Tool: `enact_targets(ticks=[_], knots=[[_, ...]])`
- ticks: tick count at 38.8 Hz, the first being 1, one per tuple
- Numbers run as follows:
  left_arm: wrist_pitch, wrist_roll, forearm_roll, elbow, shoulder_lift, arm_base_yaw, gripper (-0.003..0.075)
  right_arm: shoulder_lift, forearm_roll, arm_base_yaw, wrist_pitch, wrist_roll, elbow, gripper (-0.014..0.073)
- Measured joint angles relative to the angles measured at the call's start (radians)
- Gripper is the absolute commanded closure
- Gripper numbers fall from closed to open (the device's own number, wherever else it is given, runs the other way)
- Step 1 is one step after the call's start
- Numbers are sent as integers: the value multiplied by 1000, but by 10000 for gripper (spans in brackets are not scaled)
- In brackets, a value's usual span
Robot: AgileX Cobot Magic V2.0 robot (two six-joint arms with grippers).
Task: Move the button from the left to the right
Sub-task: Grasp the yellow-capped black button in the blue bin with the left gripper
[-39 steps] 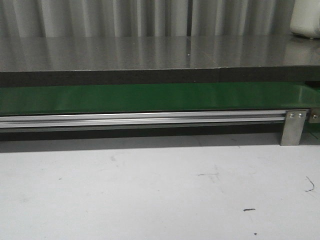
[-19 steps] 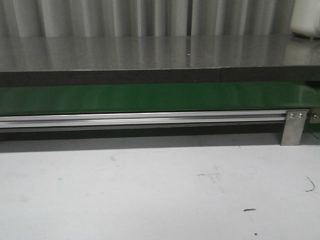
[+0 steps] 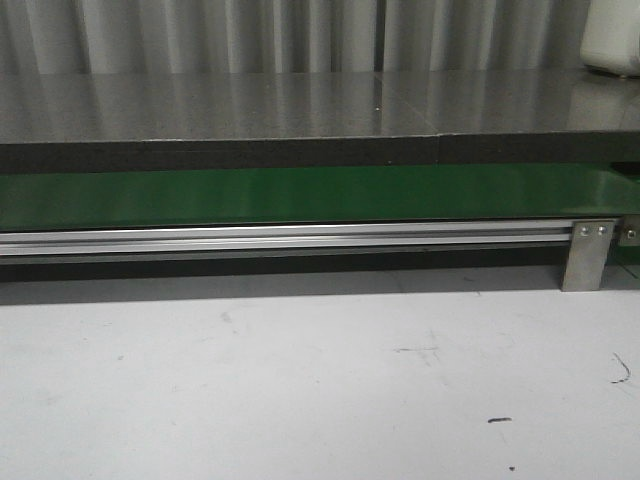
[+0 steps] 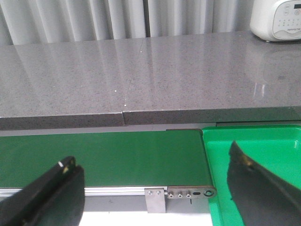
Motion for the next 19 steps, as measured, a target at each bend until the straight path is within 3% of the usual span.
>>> enact_targets(ticks=[8,19], knots=[[46,0,-27,-202,293,98,127,0,0,0,0,0,0,-40],[185,0,-31,-484,618,393,127,0,0,0,0,0,0,-40]])
